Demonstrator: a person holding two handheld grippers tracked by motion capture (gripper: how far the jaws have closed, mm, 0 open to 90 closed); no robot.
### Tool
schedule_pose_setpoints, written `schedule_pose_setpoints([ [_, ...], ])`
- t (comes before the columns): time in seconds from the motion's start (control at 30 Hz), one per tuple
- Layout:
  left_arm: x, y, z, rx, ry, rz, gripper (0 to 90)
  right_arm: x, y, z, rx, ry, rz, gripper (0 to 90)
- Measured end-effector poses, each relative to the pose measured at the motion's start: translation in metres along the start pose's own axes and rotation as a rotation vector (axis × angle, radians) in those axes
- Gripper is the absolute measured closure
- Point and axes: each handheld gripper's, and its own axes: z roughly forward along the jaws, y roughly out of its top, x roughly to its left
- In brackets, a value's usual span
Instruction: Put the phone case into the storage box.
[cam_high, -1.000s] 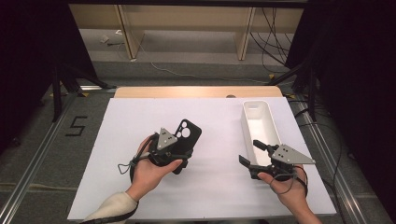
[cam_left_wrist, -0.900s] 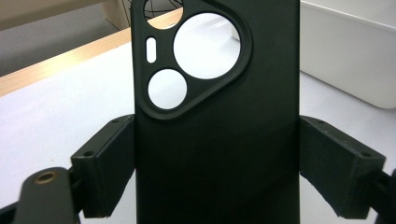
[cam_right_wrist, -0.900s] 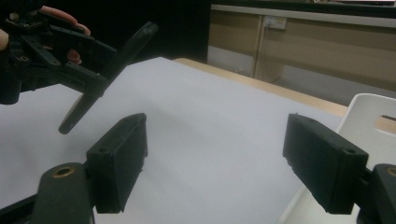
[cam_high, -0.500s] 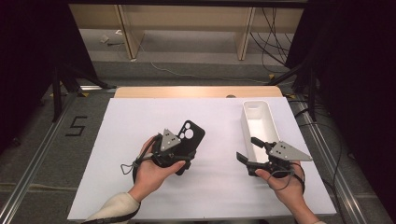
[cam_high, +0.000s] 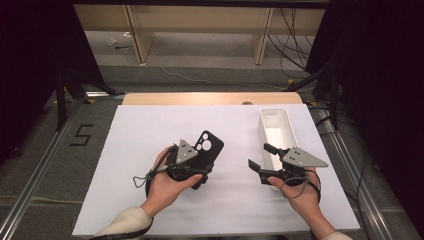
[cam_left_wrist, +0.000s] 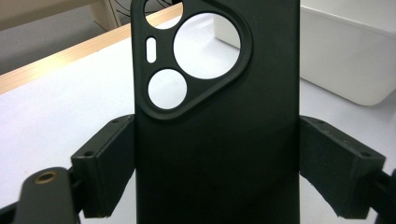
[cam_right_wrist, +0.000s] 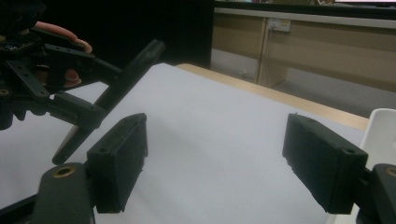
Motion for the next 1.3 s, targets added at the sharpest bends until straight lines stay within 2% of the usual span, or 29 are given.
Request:
schedule_pose_setpoints([
  [0.57, -0.012, 0.001, 0.007, 0.004, -0.026, 0.021, 15.5, 0.005, 0.01, 0.015, -0.008, 0.021, -0.002, 23.8],
  [1.3, -0.025, 0.003, 0.014, 0.007, -0.048, 0.048, 15.5, 0.011, 0.027, 0.051, 0.001, 0.061, 0.022, 25.3],
])
